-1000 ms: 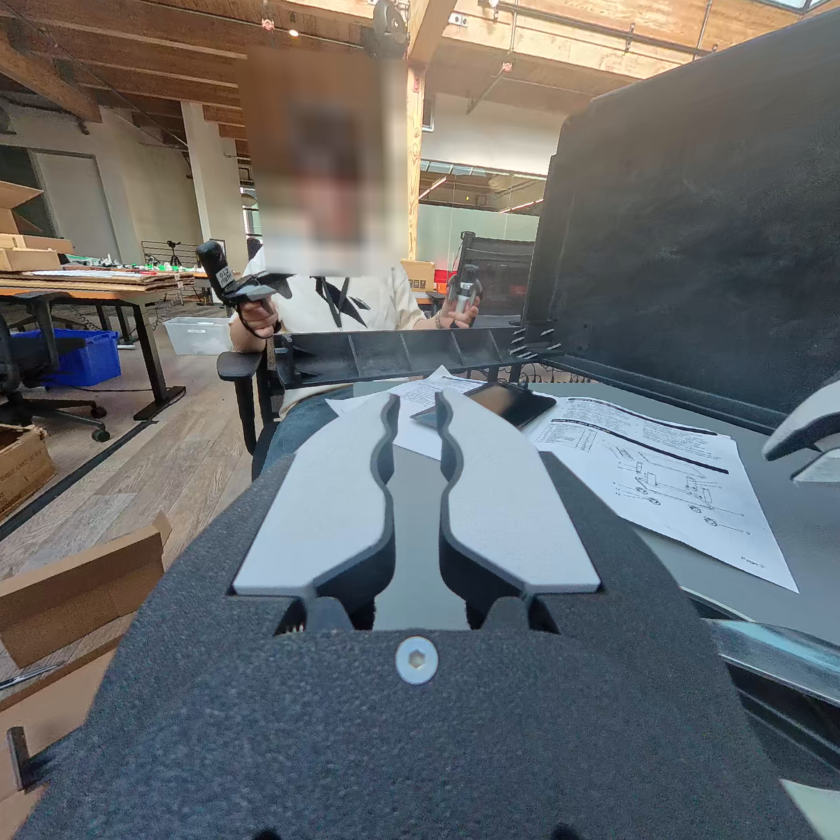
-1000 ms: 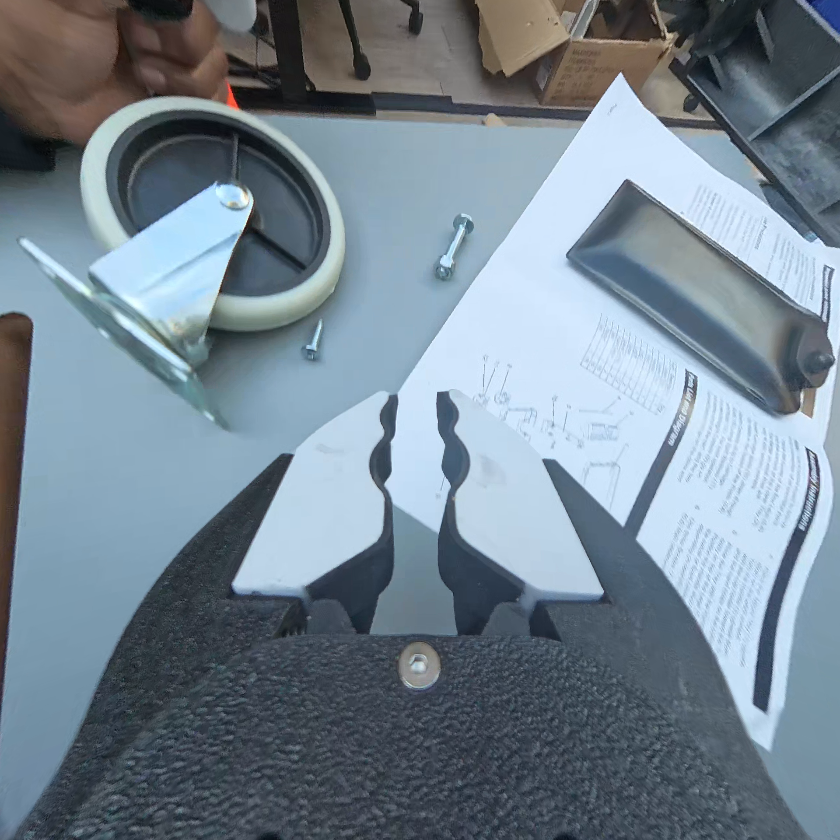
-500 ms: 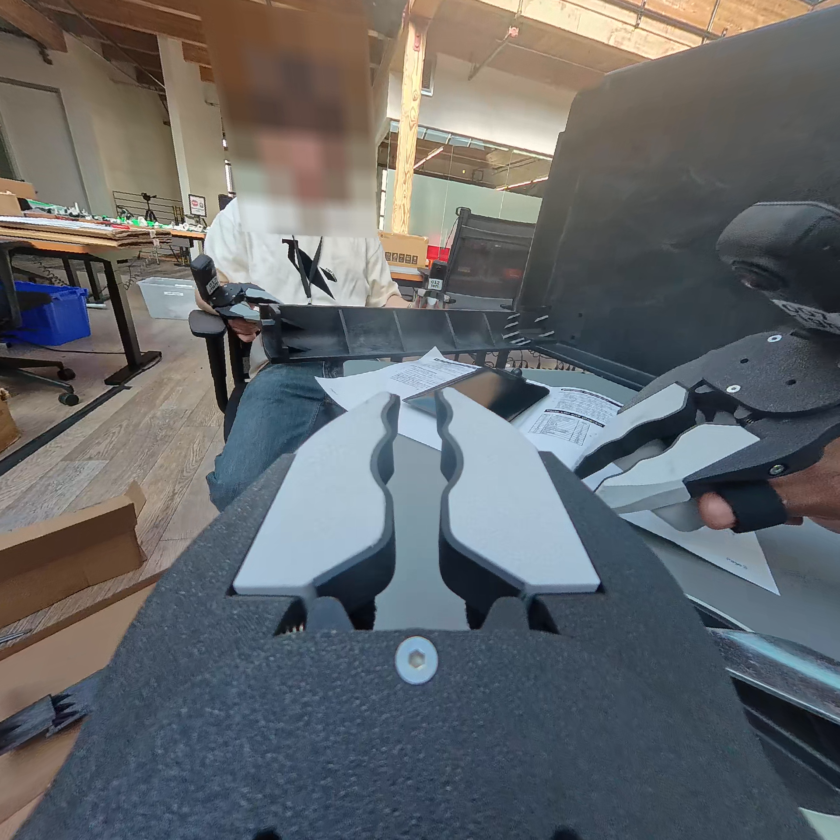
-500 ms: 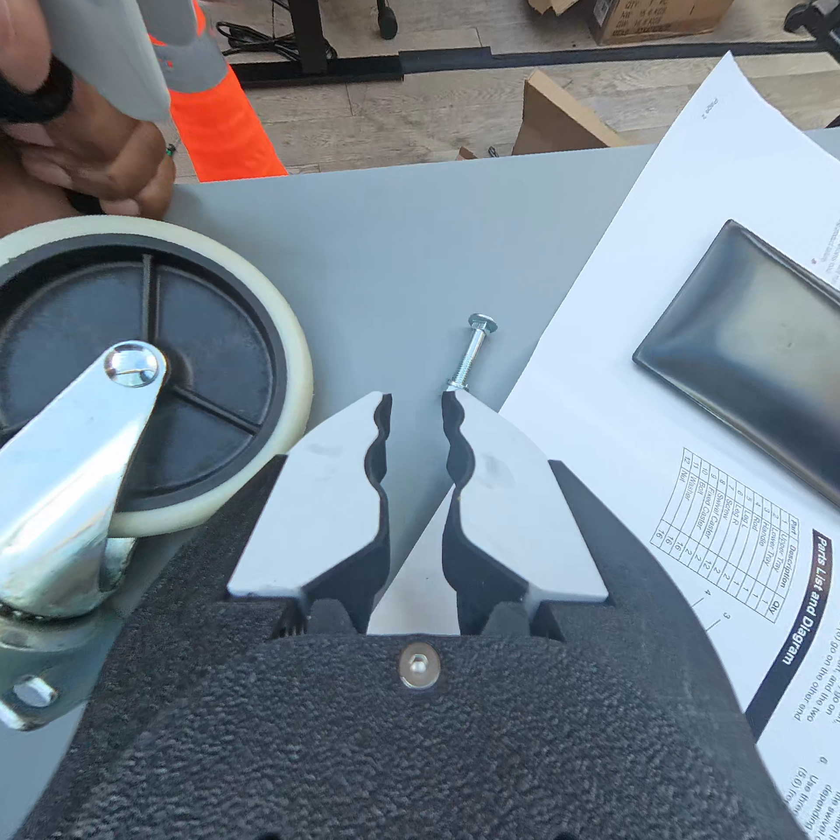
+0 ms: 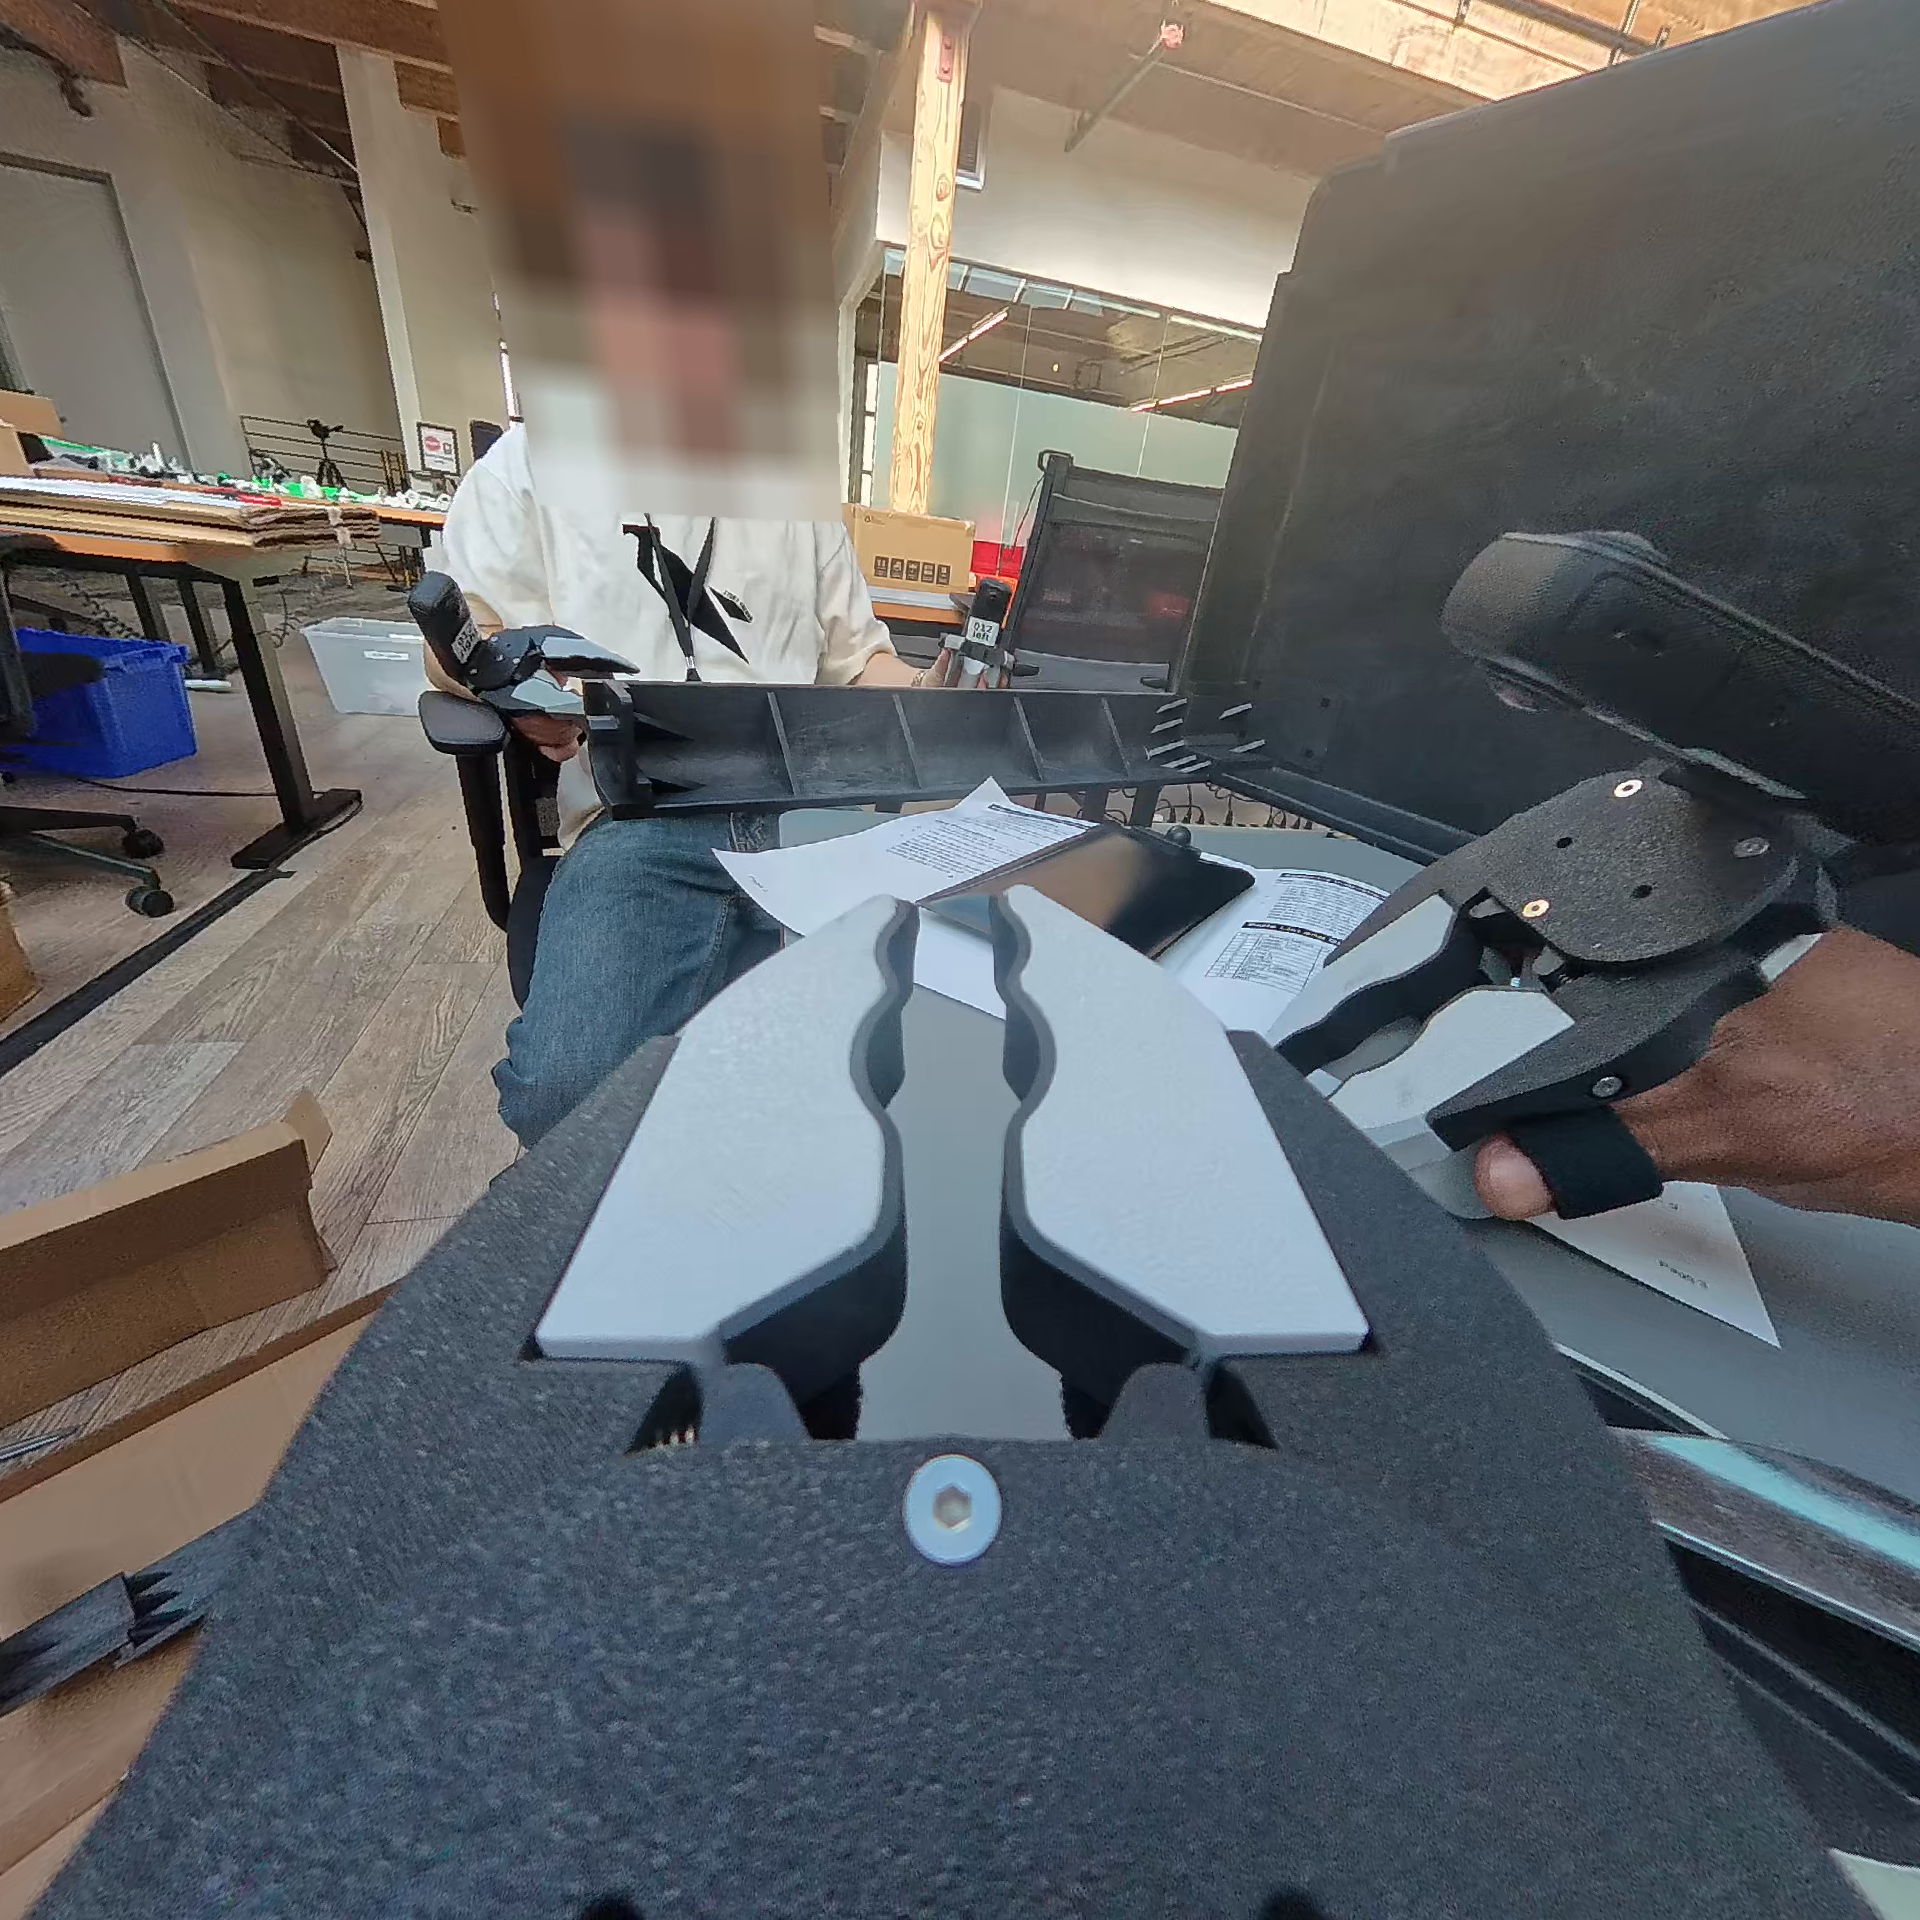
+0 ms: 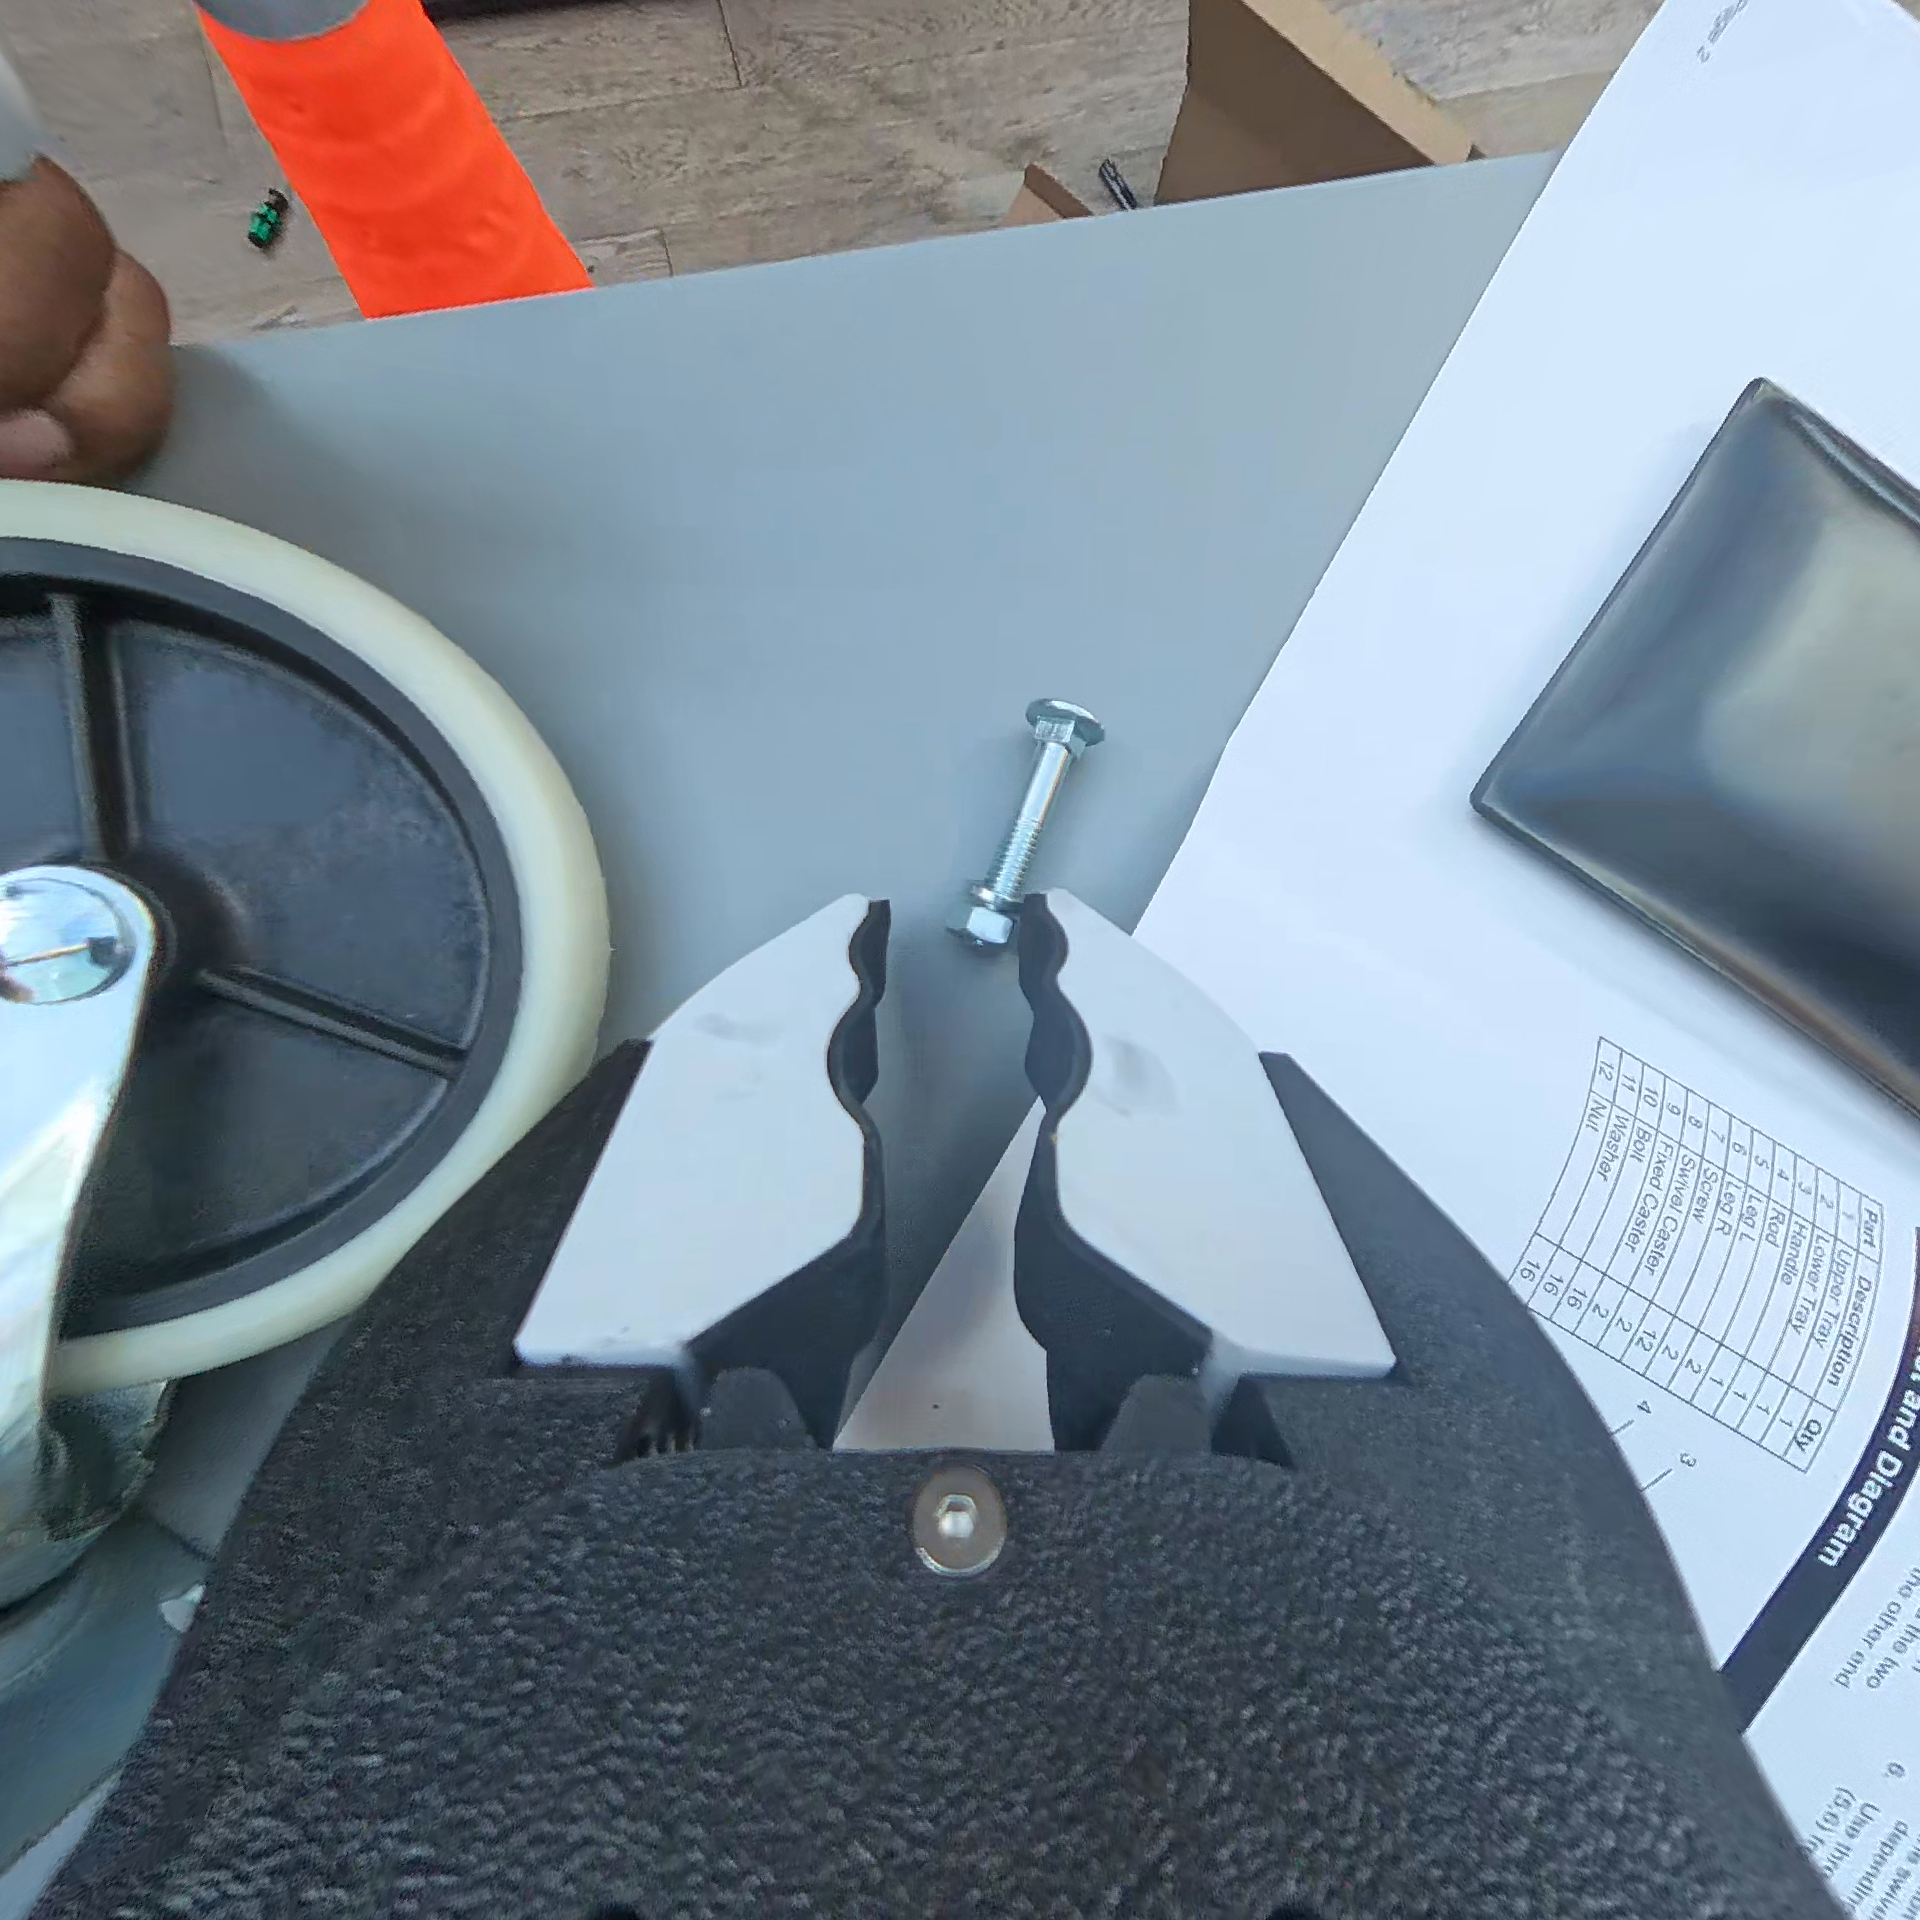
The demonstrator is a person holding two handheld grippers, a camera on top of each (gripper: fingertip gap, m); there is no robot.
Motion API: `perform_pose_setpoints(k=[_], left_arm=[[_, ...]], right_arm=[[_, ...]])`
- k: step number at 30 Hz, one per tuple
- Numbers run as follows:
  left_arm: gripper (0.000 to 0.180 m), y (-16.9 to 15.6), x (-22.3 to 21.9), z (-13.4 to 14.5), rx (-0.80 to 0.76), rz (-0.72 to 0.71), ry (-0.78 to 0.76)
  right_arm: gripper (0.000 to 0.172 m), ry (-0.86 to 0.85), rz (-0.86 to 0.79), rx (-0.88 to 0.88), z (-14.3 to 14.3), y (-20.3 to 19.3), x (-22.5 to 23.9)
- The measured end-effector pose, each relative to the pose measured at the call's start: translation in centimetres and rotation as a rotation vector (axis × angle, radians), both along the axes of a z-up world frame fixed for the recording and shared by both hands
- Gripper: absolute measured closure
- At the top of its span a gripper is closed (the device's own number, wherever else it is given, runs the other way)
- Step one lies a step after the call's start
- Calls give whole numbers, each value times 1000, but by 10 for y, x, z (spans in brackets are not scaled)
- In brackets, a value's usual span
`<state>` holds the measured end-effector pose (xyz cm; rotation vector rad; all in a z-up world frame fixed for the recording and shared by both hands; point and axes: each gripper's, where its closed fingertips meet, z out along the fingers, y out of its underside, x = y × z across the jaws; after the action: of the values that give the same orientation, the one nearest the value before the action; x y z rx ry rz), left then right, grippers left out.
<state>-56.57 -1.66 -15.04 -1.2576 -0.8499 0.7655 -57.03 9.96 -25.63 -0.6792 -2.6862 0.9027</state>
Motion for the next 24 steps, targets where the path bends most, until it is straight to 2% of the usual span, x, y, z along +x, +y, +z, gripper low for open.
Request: perform_pose_setpoints(k=[6, 11, 18, 24], left_arm=[[168, 0, 1, 1, 2, -1, 5], [168, -1, -1, 0, 8, -2, -4], [168, -1, -1, -1, 9, -2, -9], [169, 0, -1, -1, 3, -3, -10]], right_arm=[[156, -27, -14, 25, -9, -3, -4], [156, 47, 47, 56, -6, -1, 0], [156, 280, 193, 92, 18, 12, 18], [156, 278, 266, 127, 16, 26, 38]])
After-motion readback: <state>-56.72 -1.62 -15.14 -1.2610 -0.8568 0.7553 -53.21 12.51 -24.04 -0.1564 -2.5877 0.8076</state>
